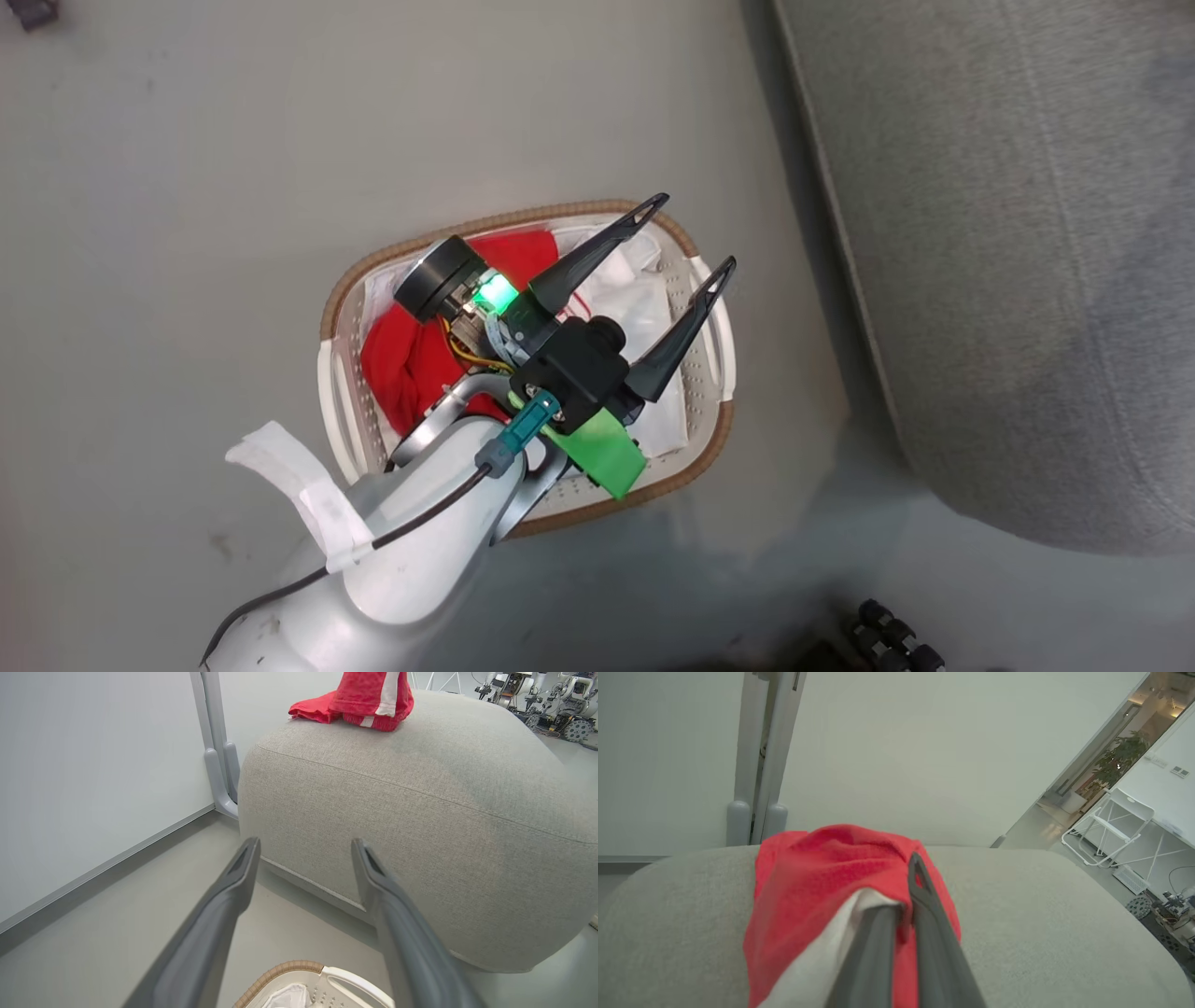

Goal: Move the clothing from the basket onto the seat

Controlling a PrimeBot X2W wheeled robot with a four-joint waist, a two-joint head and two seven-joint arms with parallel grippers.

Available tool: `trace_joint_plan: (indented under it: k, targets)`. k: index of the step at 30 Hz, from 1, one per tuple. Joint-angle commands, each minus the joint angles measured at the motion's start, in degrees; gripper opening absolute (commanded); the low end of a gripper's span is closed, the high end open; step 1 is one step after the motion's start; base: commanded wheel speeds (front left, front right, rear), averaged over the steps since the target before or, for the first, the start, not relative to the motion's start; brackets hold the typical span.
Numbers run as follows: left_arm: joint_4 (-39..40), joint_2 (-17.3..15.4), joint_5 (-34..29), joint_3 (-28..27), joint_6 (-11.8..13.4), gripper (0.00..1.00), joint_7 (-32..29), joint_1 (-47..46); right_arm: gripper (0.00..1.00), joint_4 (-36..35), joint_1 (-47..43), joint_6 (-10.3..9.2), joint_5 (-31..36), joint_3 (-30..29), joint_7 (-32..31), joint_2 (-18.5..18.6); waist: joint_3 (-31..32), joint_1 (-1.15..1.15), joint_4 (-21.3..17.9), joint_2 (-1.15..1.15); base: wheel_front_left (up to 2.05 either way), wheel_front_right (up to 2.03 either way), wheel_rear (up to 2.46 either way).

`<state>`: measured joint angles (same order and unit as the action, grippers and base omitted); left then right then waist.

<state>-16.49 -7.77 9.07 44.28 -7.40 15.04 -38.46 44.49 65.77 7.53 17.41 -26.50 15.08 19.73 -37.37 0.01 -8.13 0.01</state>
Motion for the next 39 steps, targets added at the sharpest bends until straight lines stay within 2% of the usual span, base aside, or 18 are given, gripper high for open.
trace_joint_plan:
  k: [1,6,7,8,9,10,11,16,21,26,32,39]
  targets:
    - [-0.02,0.03,-0.65,0.02,-0.13,1.0,0.21,-1.35,0.0,0.4,-1.31,-0.08,-0.12,-1.12,0.14,-0.22,-3.77,-0.01,3.07,-0.01,0.0,0.0,0.0]
    - [-0.6,-0.77,-0.38,0.09,-0.13,1.0,0.21,-1.3,0.0,1.08,-6.05,-0.08,0.04,-1.95,0.14,-1.95,-3.49,-0.01,2.39,-0.01,0.0,0.0,0.0]
    - [-0.77,-0.98,-0.36,0.01,-0.13,1.0,0.21,-1.12,0.05,0.76,-6.57,-0.08,-0.04,-1.7,0.14,-2.32,-3.34,-0.01,2.18,-0.01,0.0,0.0,0.0]
    - [-0.89,-1.05,-0.29,0.0,-0.13,1.0,0.21,-0.83,0.27,0.02,-7.27,-0.08,-0.34,-1.32,0.14,-2.67,-3.1,-0.01,2.02,-0.01,0.0,0.0,0.0]
    - [-1.04,-1.06,-0.22,0.03,-0.13,1.0,0.21,-0.58,0.39,-0.55,-7.97,-0.08,-0.81,-0.84,0.14,-3.0,-2.84,-0.01,1.95,-0.01,0.0,0.0,0.0]
    - [-1.22,-1.06,-0.1,0.0,-0.13,1.0,0.21,-0.26,0.78,-1.47,-8.93,-0.08,-1.3,-0.16,0.14,-3.22,-2.52,-0.01,1.86,-0.01,0.0,0.0,0.0]
    - [-1.33,-1.02,0.07,-0.09,-0.13,1.0,0.21,-0.03,1.0,-2.28,-9.91,-0.08,-1.53,0.57,0.14,-3.37,-2.23,-0.01,1.77,-0.01,0.0,0.0,0.0]
    - [-1.45,-1.01,0.59,-0.95,-0.13,1.0,0.21,1.0,1.0,-7.51,-16.27,-0.08,-3.3,5.22,0.13,-4.17,-0.1,-0.01,1.23,-0.01,0.0,0.0,0.0]
    - [-1.3,-0.57,1.09,-2.66,-0.08,1.0,0.21,2.58,1.0,-11.58,-21.48,-0.08,-5.63,7.17,0.13,-4.99,3.22,-0.01,0.91,-0.01,0.0,0.0,0.0]
    - [-1.63,0.27,1.61,-4.62,-0.04,1.0,0.21,5.04,1.0,-13.87,-24.81,-0.08,-7.05,8.59,0.14,-4.28,8.17,-0.01,1.79,-0.01,0.0,0.0,0.0]
    - [-1.58,1.55,2.9,-7.97,0.13,1.0,0.21,9.24,1.0,-14.81,-25.68,-0.08,-8.46,10.79,0.13,-3.47,14.82,-0.01,4.21,-0.01,0.0,0.0,0.0]
    - [-1.02,2.66,3.4,-13.27,0.55,1.0,0.21,15.55,1.0,-11.71,-26.09,-0.08,-11.81,16.66,0.13,-5.73,22.93,-0.01,7.54,-0.01,0.0,0.0,0.0]
